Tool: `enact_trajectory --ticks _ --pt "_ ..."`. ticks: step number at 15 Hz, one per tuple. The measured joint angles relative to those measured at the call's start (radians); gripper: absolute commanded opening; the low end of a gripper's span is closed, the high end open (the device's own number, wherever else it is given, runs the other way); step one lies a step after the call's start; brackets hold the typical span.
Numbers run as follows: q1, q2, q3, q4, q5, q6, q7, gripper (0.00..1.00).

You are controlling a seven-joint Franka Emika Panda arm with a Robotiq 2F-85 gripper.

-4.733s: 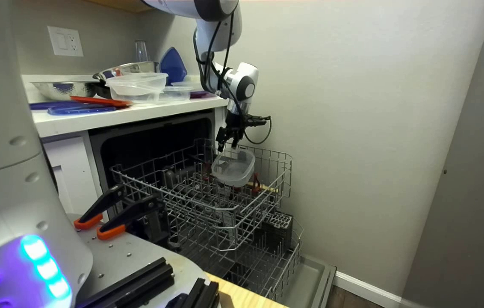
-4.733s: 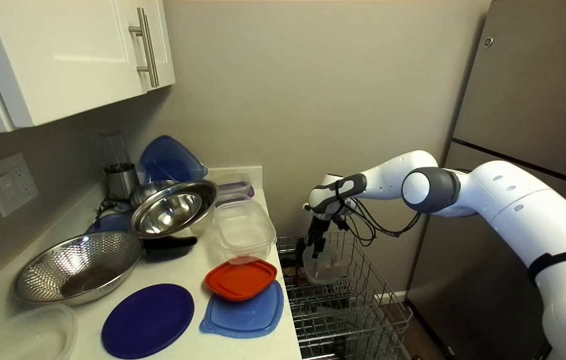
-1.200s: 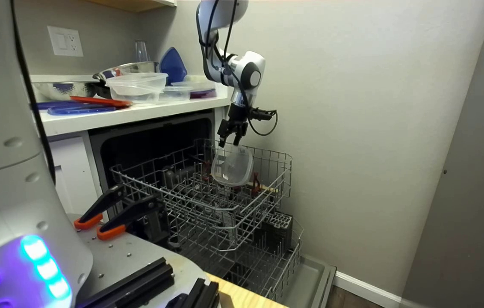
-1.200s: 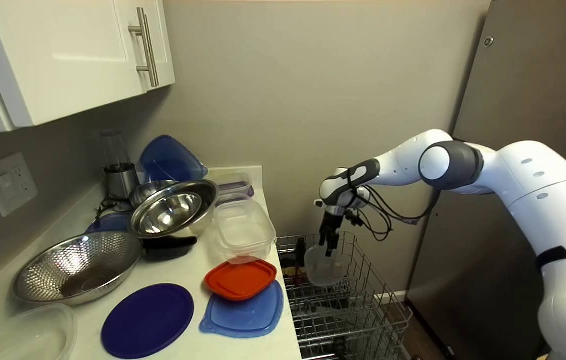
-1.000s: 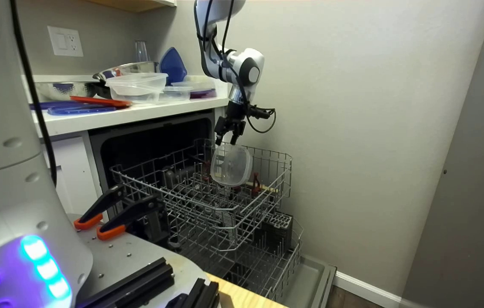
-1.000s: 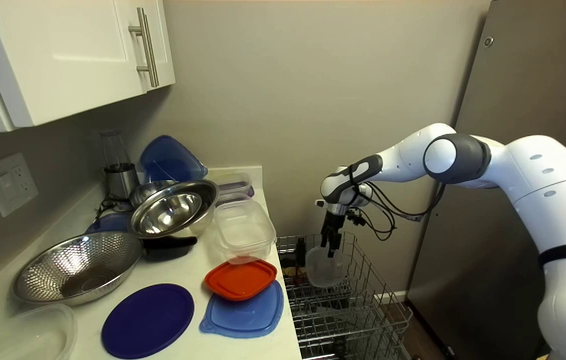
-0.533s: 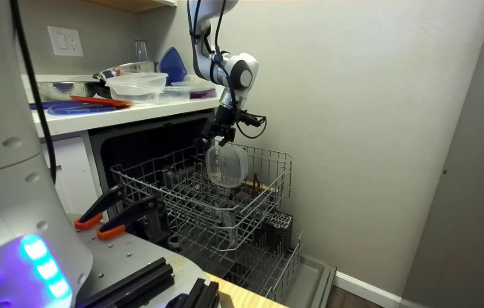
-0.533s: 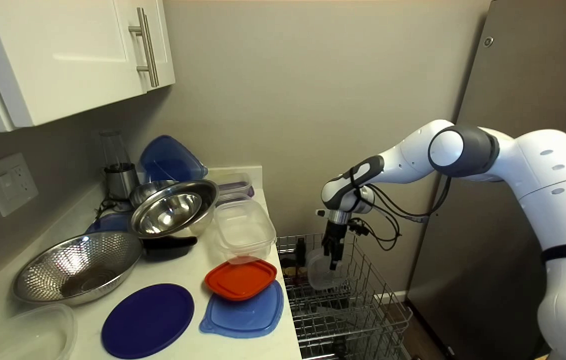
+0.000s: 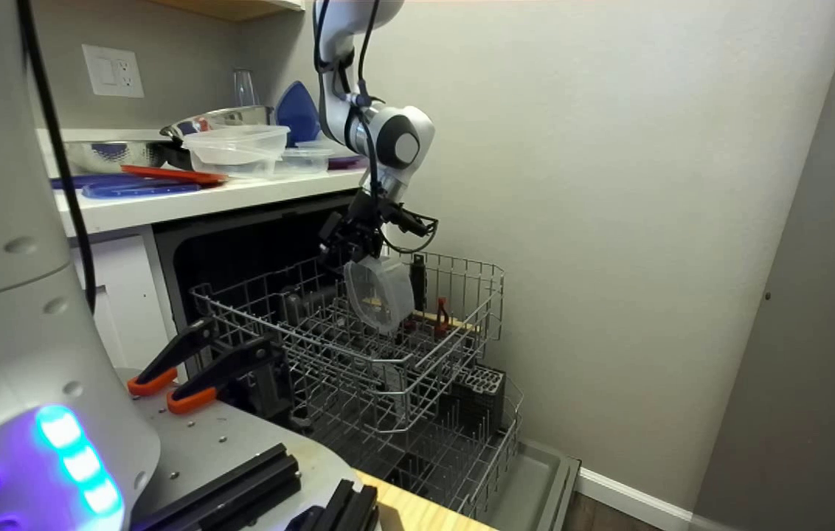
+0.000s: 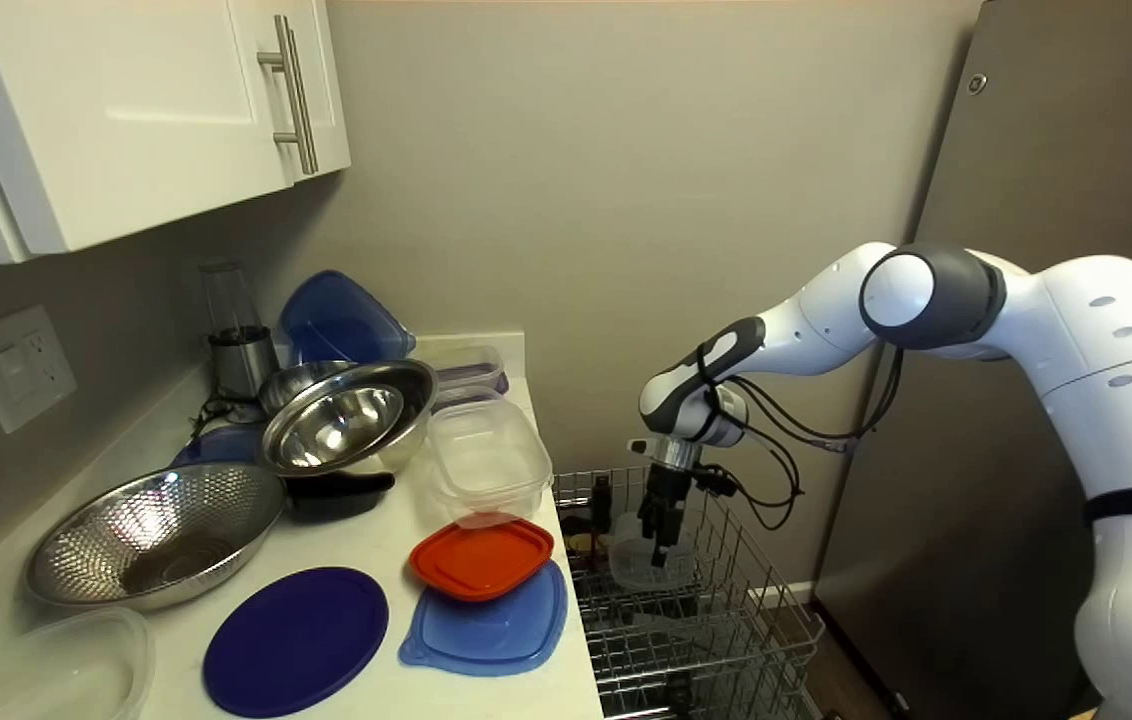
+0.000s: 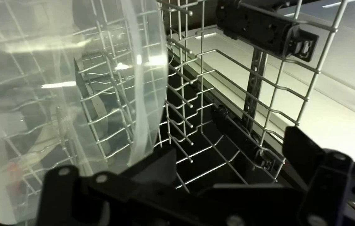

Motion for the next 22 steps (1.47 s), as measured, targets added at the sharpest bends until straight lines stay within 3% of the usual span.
enact_trajectory --ticks 6,15,22 --pt "-0.001 -0.004 0.003 -0.009 0.007 -0.046 -0.012 1.00" --pt "0.015 0.017 0.014 0.065 0.018 -0.495 -0.187 1.00" --pt "0.052 -0.006 -0.039 0.155 0.013 -0.540 -0.189 1.00"
